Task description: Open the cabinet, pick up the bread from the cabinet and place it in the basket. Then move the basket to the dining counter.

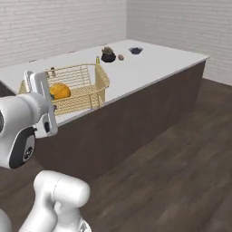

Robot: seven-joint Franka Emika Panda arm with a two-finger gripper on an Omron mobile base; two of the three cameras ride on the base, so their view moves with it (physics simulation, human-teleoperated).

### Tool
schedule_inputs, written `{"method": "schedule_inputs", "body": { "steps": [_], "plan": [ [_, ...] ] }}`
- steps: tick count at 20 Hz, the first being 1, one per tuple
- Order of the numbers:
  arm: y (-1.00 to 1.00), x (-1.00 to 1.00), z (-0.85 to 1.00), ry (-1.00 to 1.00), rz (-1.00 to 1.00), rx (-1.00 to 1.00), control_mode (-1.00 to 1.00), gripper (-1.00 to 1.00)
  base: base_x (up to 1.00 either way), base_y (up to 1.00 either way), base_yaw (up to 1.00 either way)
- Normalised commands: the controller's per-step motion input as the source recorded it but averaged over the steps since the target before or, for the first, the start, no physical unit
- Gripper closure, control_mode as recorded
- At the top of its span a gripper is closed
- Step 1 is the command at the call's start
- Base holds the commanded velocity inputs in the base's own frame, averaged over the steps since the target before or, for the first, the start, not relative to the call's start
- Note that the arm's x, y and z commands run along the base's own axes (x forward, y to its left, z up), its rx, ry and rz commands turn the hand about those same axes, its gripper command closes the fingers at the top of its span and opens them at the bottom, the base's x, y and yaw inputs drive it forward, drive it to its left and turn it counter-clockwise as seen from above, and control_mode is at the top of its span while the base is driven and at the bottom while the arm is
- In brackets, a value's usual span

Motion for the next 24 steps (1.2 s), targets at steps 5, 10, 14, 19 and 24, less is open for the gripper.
{"method": "schedule_inputs", "body": {
  "steps": [5, 10, 14, 19, 24],
  "plan": [
    [0.00, 0.00, 0.00, 0.00, 0.00, 0.00, 1.00, 1.00, 1.00, -0.30, 0.37],
    [0.00, 0.00, 0.00, 0.00, 0.00, 0.00, 1.00, 1.00, 0.67, -0.64, 0.53],
    [0.00, 0.00, 0.00, 0.00, 0.00, 0.00, 1.00, 1.00, 0.55, -0.57, 0.55],
    [0.00, 0.00, 0.00, 0.00, 0.00, 0.00, 1.00, 1.00, 0.51, -0.27, 0.40],
    [0.00, 0.00, 0.00, 0.00, 0.00, 0.00, 1.00, 1.00, 0.58, 0.00, 0.13]
  ]
}}
